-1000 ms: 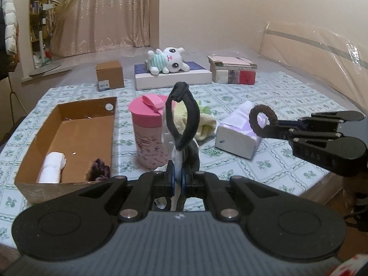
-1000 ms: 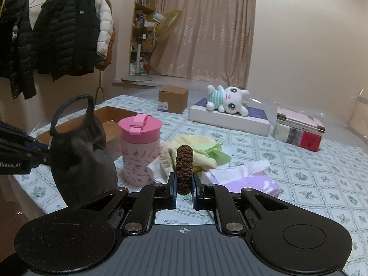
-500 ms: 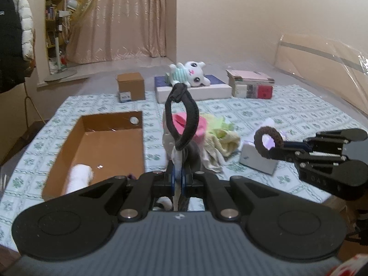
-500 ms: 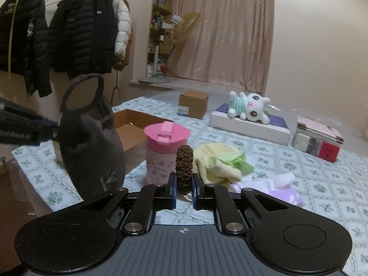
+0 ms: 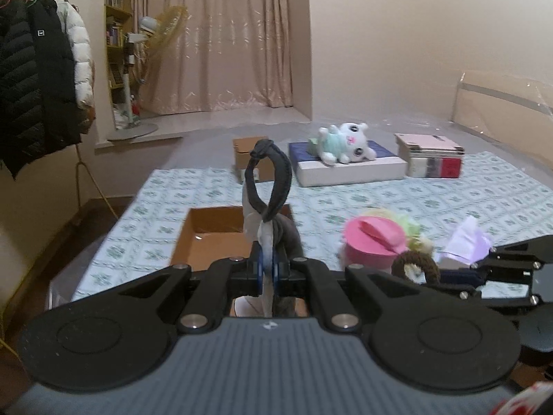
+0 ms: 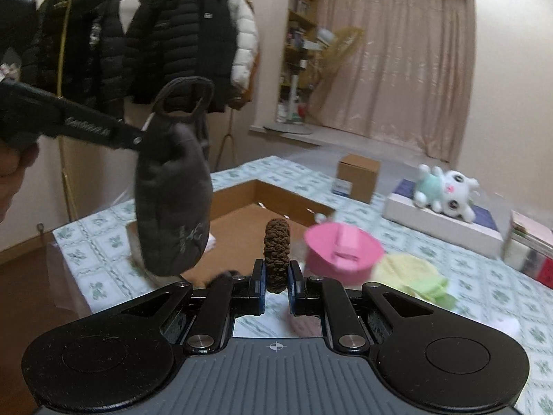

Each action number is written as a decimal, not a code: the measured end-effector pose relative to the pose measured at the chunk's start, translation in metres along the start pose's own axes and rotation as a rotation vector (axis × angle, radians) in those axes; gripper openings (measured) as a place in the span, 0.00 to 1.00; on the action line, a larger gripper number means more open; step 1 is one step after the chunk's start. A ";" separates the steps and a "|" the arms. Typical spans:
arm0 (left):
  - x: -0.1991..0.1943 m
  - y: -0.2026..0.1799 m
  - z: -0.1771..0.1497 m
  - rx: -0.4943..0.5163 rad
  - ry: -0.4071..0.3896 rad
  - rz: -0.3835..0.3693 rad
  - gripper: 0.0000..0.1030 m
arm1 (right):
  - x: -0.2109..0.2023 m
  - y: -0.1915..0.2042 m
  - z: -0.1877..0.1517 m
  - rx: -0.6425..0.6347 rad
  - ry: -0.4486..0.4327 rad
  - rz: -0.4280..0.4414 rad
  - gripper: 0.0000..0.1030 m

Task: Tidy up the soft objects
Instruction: 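Carry the black mask toward the box with the left tool while the right tool carries the hair tie, then release the mask into the box with the left tool while the right tool drops the hair tie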

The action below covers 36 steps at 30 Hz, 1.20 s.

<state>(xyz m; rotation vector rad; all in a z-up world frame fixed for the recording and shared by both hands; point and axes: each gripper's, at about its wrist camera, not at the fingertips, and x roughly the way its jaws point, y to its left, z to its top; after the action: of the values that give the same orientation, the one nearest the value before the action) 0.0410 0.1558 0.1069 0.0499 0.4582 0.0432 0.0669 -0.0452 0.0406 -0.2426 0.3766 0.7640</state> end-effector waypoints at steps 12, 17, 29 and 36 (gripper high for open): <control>0.068 0.045 0.037 0.048 -0.027 0.008 0.04 | 0.078 0.014 0.018 -0.010 0.031 0.048 0.12; 0.099 0.057 0.041 0.063 -0.035 0.008 0.07 | 0.107 0.012 0.019 0.013 0.053 0.045 0.12; 0.119 0.072 -0.049 -0.026 0.214 -0.052 0.16 | 0.137 0.012 -0.002 0.068 0.143 0.060 0.12; 0.107 0.078 -0.061 -0.114 0.211 -0.047 0.16 | 0.143 0.019 -0.001 0.087 0.150 0.080 0.12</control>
<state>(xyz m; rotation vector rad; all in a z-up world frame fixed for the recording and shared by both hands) 0.1078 0.2418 0.0098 -0.0778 0.6671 0.0282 0.1476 0.0575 -0.0214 -0.2046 0.5633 0.8078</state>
